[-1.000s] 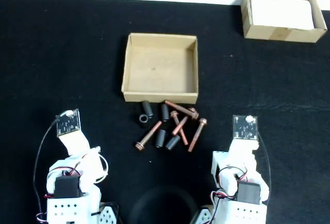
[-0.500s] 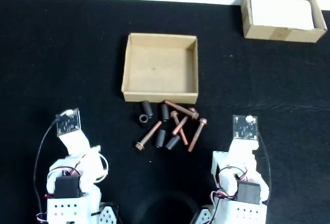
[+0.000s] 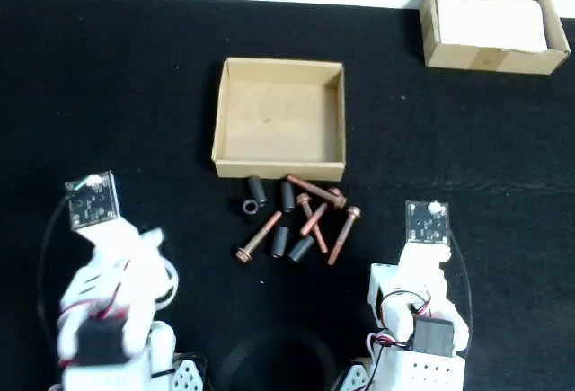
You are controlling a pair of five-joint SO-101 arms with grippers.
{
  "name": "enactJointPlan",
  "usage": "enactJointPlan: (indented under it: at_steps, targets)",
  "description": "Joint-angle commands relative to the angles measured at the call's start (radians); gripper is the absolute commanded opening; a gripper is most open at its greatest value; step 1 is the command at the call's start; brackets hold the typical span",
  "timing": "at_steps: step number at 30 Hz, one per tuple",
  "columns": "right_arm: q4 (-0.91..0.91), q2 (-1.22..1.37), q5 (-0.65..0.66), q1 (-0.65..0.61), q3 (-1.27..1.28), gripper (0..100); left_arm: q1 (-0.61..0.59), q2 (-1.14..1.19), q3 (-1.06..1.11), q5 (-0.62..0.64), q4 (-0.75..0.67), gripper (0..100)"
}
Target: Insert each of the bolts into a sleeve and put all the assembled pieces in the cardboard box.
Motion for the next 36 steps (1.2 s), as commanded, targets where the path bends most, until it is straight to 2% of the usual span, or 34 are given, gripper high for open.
enactJointPlan:
  at_steps: [1,4,9,14,21,36]
  targets:
    - [-0.015,-0.007,0.006,-0.005,0.139,0.6,0.039,0.004,-0.263,-0.057,0.209,1]
    - [-0.015,-0.007,0.006,-0.005,0.139,0.6,0.048,0.030,-0.427,-0.060,0.347,1]
    - [-0.015,-0.007,0.006,-0.005,0.139,0.6,-0.042,0.265,-0.622,-0.061,0.361,1]
    - [-0.015,-0.007,0.006,-0.005,0.139,0.6,-0.070,0.565,-0.803,-0.061,0.434,1]
    - [-0.018,-0.007,0.006,-0.015,0.134,0.6,-0.061,0.656,-0.789,-0.057,0.439,1]
    - [-0.019,-0.007,0.006,-0.176,0.133,0.6,-0.067,0.662,-0.746,-0.055,0.440,1]
